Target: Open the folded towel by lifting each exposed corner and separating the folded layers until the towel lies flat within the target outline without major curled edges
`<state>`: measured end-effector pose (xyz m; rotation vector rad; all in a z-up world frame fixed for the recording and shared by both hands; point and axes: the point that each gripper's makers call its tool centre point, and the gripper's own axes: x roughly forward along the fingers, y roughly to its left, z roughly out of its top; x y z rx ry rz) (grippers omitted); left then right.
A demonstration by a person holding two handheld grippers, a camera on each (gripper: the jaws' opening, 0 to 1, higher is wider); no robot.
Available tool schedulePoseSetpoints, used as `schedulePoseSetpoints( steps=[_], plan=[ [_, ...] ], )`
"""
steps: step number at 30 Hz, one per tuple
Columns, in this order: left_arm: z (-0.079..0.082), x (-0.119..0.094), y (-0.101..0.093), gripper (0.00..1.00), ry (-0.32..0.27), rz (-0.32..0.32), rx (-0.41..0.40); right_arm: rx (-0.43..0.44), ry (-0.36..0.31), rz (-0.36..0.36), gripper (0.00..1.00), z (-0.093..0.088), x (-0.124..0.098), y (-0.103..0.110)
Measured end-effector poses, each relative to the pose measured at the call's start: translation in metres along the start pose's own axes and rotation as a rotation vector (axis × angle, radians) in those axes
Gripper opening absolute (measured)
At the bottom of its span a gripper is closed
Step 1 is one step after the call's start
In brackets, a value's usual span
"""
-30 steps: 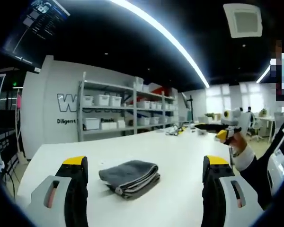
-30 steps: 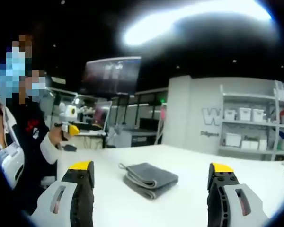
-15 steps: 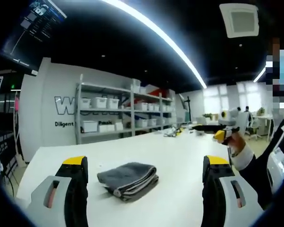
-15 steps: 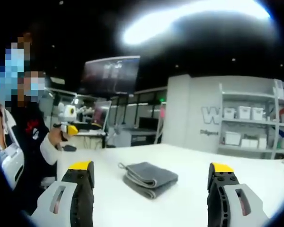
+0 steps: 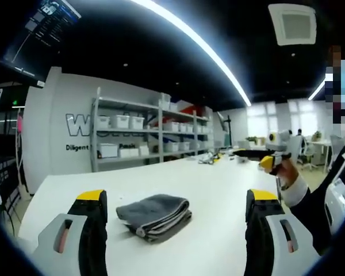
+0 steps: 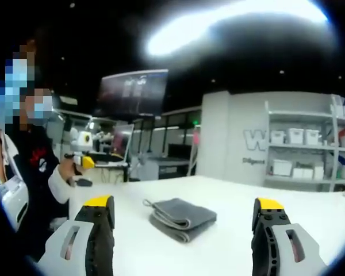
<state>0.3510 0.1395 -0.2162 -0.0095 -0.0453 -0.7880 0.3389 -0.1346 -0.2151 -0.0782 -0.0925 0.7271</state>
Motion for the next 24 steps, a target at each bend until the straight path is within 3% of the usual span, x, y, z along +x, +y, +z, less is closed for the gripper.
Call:
schedulePoseSetpoints(
  steps=[5, 24],
  plan=[
    [-0.0007, -0.0011, 0.0024, 0.99, 0.001, 0.006, 0.000, -0.013, 0.027, 0.000, 0.99, -0.0048, 0.0020, 0.0008],
    [-0.0025, -0.0001, 0.0013, 0.99, 0.010, 0.004, 0.005, -0.011, 0.017, 0.007, 0.99, -0.0041, 0.0027, 0.0019]
  ],
)
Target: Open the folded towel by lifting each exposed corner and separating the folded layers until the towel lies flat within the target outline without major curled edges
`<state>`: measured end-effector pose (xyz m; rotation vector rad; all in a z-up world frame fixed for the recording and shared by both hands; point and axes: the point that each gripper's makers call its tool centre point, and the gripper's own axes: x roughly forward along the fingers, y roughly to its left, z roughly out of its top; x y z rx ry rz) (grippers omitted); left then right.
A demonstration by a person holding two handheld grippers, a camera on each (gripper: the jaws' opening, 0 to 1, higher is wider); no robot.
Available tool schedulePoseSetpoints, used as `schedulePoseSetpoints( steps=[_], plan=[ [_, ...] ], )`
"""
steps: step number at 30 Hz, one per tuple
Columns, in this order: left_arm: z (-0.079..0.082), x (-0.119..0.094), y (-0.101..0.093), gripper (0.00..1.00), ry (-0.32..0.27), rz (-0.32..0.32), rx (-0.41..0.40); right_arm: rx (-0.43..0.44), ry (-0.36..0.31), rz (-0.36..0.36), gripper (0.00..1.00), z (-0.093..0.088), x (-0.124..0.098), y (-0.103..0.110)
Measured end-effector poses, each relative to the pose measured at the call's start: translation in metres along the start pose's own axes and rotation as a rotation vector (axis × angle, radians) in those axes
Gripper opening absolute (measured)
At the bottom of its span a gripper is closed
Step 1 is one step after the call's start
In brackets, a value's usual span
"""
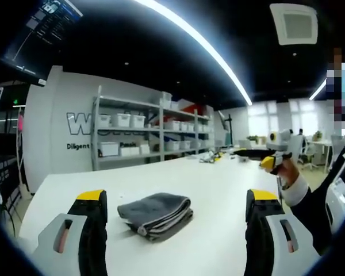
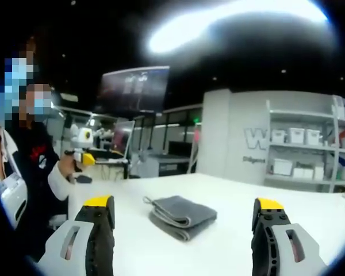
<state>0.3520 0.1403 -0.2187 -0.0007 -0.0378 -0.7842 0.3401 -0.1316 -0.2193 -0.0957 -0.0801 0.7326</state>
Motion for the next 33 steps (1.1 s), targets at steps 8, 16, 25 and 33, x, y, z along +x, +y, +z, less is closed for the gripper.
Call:
schedulePoseSetpoints(
  steps=[8, 16, 25, 33],
  plan=[
    [-0.001, 0.000, 0.001, 0.99, 0.006, 0.002, 0.006, -0.008, 0.006, -0.005, 0.99, -0.001, 0.001, -0.001],
    [-0.002, 0.002, -0.003, 0.98, 0.010, -0.004, 0.009, -0.030, 0.014, -0.032, 0.99, -0.002, 0.006, -0.006],
    [-0.002, 0.001, -0.003, 0.98, 0.012, -0.008, 0.015, -0.036, 0.017, -0.036, 0.99, -0.003, 0.013, -0.009],
    [0.000, -0.001, -0.002, 0.98, 0.006, -0.003, 0.013, -0.033, 0.010, -0.033, 0.99, -0.003, 0.018, -0.011]
  ],
)
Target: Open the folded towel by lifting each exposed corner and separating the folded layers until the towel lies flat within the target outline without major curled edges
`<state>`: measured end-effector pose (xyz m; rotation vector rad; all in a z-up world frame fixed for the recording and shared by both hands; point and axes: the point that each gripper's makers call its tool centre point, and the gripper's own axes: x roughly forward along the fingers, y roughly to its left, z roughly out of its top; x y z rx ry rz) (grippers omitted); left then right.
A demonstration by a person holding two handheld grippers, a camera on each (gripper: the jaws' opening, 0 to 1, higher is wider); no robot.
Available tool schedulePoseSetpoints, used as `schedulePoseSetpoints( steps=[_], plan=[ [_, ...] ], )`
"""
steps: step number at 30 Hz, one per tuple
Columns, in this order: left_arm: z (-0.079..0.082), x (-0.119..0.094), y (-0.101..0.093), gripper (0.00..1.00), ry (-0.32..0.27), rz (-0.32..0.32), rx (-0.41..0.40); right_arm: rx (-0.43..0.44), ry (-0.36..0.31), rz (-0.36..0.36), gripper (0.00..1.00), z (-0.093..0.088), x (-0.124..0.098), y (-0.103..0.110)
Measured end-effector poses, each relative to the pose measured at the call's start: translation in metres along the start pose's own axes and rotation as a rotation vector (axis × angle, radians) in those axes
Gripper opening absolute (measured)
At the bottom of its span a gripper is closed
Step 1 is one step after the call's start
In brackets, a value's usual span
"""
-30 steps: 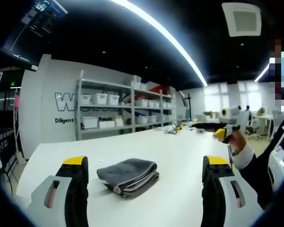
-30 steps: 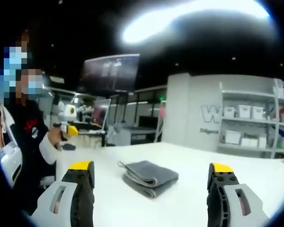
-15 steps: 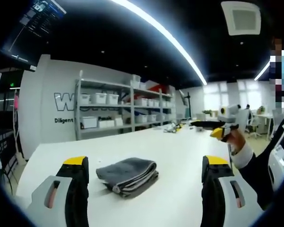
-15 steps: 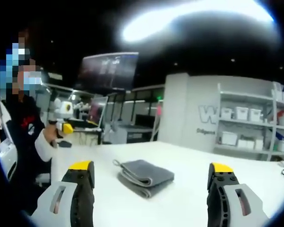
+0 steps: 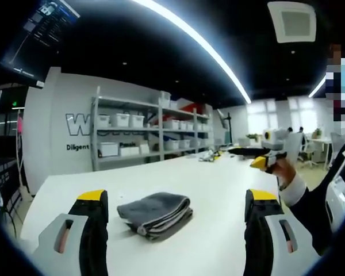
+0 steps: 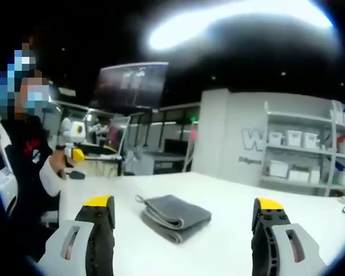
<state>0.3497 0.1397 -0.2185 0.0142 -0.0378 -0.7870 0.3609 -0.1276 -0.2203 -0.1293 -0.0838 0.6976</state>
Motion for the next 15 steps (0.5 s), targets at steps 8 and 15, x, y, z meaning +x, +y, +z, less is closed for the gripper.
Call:
schedulePoseSetpoints(
  steps=[8, 15],
  plan=[
    [-0.0001, -0.0010, 0.0001, 0.98, -0.001, 0.004, 0.002, -0.004, 0.014, 0.019, 0.99, -0.0049, 0.0090, 0.0038],
    [0.0021, -0.0034, 0.0032, 0.98, -0.009, 0.014, 0.001, -0.002, 0.008, 0.020, 0.99, -0.0046, 0.0093, 0.0027]
  ],
)
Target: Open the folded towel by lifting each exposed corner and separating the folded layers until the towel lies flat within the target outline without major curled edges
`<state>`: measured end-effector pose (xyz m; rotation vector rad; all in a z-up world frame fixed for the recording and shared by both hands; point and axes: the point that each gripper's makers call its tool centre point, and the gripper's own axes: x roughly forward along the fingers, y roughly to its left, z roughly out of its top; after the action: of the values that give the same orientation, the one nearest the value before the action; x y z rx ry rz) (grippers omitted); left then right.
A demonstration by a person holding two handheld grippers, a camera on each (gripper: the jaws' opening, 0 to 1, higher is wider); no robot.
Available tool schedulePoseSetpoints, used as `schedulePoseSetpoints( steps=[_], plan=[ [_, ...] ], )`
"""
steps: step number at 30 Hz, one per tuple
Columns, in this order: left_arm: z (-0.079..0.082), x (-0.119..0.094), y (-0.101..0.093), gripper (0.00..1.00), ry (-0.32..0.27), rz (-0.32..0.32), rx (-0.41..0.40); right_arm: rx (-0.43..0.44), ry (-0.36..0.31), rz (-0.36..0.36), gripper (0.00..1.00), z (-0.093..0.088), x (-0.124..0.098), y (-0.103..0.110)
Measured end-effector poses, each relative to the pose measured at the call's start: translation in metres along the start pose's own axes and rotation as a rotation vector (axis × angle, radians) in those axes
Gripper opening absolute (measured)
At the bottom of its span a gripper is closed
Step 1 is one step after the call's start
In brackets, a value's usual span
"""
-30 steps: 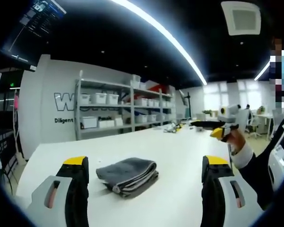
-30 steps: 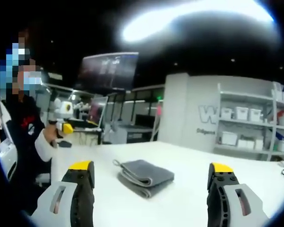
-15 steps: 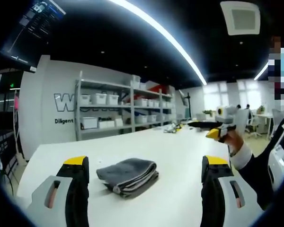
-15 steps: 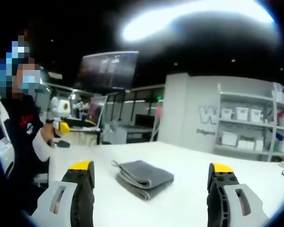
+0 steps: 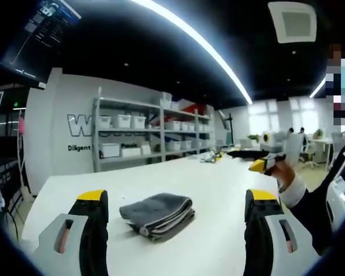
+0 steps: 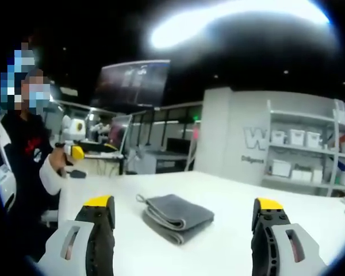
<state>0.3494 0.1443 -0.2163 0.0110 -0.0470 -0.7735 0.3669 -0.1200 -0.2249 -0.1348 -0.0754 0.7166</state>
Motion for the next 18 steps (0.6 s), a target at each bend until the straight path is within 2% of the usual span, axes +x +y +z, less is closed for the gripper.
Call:
schedulePoseSetpoints(
  steps=[18],
  plan=[
    [0.001, -0.001, 0.003, 0.97, 0.000, 0.007, 0.001, -0.002, 0.040, 0.024, 0.98, -0.017, 0.018, 0.003]
  ],
)
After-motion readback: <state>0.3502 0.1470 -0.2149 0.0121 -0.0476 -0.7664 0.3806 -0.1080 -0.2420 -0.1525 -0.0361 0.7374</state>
